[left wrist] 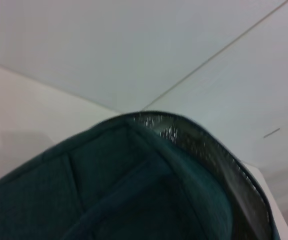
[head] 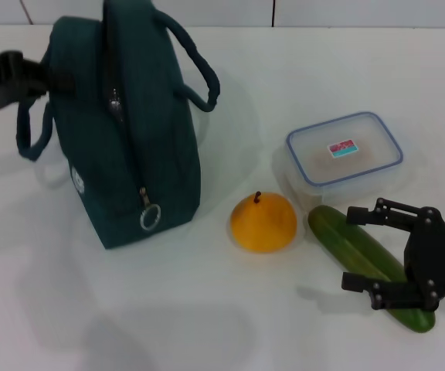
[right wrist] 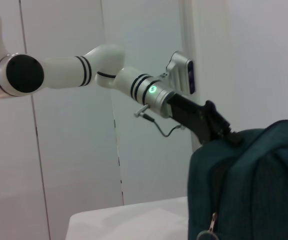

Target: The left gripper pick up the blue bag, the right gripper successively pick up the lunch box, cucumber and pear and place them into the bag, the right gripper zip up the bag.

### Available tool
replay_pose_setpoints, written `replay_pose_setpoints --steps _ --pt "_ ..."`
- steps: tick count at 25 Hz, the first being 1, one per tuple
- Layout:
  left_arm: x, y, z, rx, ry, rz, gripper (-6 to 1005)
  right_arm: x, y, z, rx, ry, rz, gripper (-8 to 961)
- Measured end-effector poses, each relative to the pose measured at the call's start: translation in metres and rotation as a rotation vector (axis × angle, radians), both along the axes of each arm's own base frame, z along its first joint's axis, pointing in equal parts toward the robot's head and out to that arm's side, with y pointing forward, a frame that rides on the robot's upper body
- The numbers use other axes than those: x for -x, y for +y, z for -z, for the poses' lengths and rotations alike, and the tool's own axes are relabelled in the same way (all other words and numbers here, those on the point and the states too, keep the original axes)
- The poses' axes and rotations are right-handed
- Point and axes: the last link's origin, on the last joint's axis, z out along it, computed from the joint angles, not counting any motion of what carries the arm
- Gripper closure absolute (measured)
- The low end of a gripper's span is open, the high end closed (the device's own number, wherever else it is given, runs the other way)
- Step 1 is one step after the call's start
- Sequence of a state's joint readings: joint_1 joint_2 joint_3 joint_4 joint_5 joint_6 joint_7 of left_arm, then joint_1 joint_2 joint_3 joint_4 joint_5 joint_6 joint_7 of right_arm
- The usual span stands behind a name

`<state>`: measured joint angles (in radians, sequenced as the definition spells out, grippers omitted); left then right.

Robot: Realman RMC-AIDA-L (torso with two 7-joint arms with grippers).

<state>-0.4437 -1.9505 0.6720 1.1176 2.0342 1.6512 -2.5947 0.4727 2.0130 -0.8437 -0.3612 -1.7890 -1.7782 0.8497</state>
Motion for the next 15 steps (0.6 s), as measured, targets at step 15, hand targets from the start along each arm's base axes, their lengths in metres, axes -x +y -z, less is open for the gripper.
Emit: replay_pose_setpoints --steps 15 --pt "0.012 -0.031 0.021 0.088 -0.046 -0.031 944 0.000 0.014 -0.006 -0.064 0.011 0.057 127"
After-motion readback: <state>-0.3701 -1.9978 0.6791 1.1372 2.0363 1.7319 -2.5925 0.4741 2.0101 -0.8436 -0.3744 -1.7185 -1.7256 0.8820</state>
